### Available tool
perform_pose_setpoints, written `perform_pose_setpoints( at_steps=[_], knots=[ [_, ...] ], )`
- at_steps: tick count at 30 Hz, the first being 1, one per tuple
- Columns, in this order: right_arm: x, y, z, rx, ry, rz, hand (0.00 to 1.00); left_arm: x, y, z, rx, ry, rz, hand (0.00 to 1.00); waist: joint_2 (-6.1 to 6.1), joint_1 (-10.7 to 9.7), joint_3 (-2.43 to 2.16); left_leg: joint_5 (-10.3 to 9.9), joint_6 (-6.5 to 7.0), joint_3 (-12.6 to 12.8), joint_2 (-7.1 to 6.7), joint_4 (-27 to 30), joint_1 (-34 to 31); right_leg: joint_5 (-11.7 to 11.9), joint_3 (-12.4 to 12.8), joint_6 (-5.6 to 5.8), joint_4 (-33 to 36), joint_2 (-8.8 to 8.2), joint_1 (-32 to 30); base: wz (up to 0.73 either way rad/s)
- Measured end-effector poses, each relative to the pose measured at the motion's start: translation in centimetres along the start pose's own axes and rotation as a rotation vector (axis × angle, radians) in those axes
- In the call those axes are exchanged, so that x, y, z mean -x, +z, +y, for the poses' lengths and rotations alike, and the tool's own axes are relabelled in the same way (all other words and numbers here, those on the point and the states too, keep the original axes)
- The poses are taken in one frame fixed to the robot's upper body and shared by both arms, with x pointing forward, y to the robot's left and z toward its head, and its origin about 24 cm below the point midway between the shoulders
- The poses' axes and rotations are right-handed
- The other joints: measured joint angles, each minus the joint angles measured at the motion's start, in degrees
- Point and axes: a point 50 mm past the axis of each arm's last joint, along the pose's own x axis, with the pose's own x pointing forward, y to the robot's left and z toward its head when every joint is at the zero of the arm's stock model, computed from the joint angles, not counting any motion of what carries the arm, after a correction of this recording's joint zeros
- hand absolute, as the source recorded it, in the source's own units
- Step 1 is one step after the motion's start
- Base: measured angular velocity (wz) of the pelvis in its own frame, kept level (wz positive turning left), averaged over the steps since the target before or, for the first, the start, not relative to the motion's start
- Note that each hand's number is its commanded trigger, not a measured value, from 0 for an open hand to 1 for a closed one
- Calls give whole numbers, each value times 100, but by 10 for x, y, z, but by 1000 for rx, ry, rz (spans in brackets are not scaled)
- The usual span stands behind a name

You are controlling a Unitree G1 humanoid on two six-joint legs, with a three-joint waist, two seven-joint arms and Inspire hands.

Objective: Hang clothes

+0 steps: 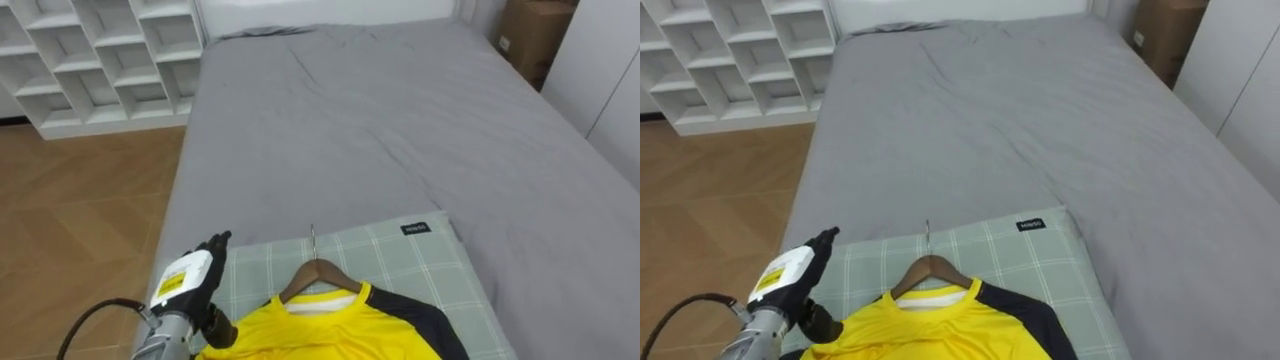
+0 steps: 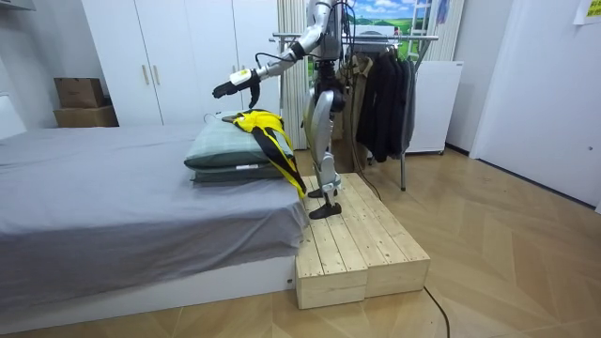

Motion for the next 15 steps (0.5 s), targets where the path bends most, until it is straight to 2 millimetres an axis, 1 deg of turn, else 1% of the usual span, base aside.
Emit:
perform_pose_setpoints(
  at_steps=[2,4,6,7,8,9,10,11,12,15],
  knots=[
    [0,1,0,5,1,0,0,-1,-1,3,-8,6,2,0,2,-5,-1,4,-2,20,14,8,-67,2,28,-3,44,8,-89,-6],
    [-1,6,3,15,9,-10,0,-5,-2,8,-18,10,9,0,-4,-7,4,21,-2,46,33,9,-133,9,38,-14,103,14,-189,-7],
    [-2,10,5,36,14,-8,0,-11,-1,14,-18,17,13,0,-29,-15,30,44,2,64,41,20,-216,12,34,-19,97,15,-255,0],
    [-2,10,6,39,15,-9,0,-12,0,15,-19,19,12,0,-30,-17,31,44,2,64,45,33,-246,14,33,-22,99,19,-277,0],
    [-3,14,7,56,19,-17,0,-14,2,17,-22,19,8,0,-36,-18,51,44,2,65,51,63,-286,15,25,-22,98,21,-298,0],
    [-3,18,8,77,23,-23,0,-16,3,17,-18,11,10,0,-45,-26,67,44,2,87,61,82,-317,14,22,-22,112,21,-327,0],
    [-4,20,9,84,24,-27,0,-17,3,17,-9,7,12,0,-44,-32,69,44,2,91,64,90,-342,14,22,-22,123,21,-355,0],
    [-4,24,10,99,27,-34,0,-18,4,17,-1,0,14,0,-37,-50,82,45,3,92,69,103,-398,14,23,-22,173,21,-429,0],
    [-5,31,12,111,35,-49,0,-19,6,15,10,-8,8,0,-37,-59,85,51,14,91,73,125,-463,14,24,-22,214,21,-507,0],
    [-5,35,14,128,42,-57,0,-18,10,9,15,-52,-8,0,-37,-70,85,53,17,90,80,173,-515,12,35,-20,301,20,-590,0]
  ],
)
